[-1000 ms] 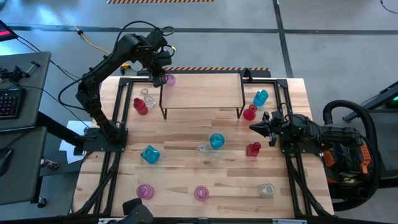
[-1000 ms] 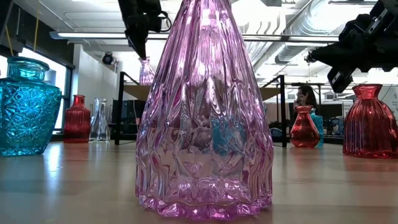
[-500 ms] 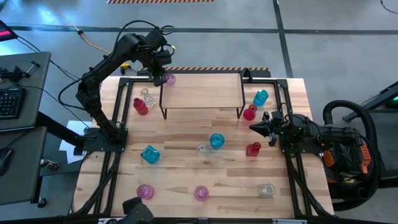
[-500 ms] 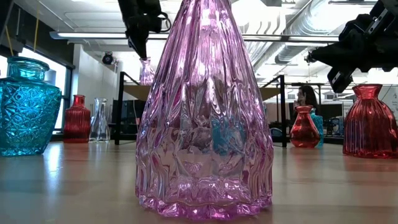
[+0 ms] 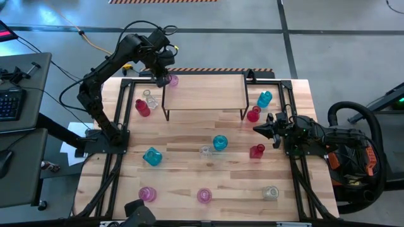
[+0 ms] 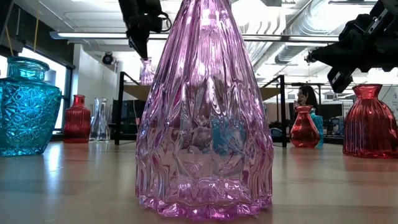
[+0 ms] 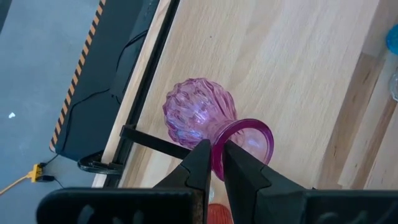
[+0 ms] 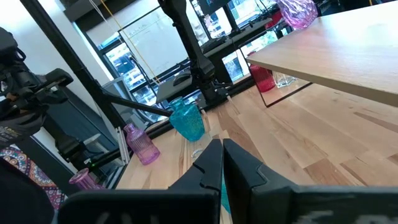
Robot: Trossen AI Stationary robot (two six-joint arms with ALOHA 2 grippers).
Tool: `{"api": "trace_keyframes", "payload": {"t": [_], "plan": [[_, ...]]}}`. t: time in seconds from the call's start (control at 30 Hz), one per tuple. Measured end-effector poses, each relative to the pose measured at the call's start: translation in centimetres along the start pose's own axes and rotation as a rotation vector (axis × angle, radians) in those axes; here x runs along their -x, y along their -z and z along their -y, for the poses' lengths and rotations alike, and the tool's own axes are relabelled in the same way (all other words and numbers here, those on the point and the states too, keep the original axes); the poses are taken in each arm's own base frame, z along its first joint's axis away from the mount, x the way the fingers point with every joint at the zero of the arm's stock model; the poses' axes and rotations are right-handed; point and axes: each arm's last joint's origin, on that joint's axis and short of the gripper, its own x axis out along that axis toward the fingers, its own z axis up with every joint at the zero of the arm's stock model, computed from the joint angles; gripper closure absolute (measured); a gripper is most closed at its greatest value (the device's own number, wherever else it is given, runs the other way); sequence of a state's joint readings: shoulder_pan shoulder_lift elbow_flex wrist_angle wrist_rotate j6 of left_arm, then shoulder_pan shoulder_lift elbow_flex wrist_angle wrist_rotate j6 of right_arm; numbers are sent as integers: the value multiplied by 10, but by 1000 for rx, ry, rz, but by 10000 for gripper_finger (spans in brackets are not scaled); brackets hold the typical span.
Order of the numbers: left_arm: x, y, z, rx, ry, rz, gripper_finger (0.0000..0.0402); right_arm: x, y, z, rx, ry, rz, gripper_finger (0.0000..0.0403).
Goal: Sort vases onto shelf
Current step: Put the top light violet vase on the shelf
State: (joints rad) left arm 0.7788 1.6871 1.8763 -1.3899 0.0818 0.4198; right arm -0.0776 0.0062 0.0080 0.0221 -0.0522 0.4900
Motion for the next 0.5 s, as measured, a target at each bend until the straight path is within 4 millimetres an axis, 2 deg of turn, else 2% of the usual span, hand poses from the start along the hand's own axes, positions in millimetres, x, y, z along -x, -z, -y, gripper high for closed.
{"api": "trace_keyframes", "payload": {"t": [0.5], "plan": [[0, -1, -1, -20, -15, 10, 342, 0, 0, 0, 0, 0, 0, 402]]}}
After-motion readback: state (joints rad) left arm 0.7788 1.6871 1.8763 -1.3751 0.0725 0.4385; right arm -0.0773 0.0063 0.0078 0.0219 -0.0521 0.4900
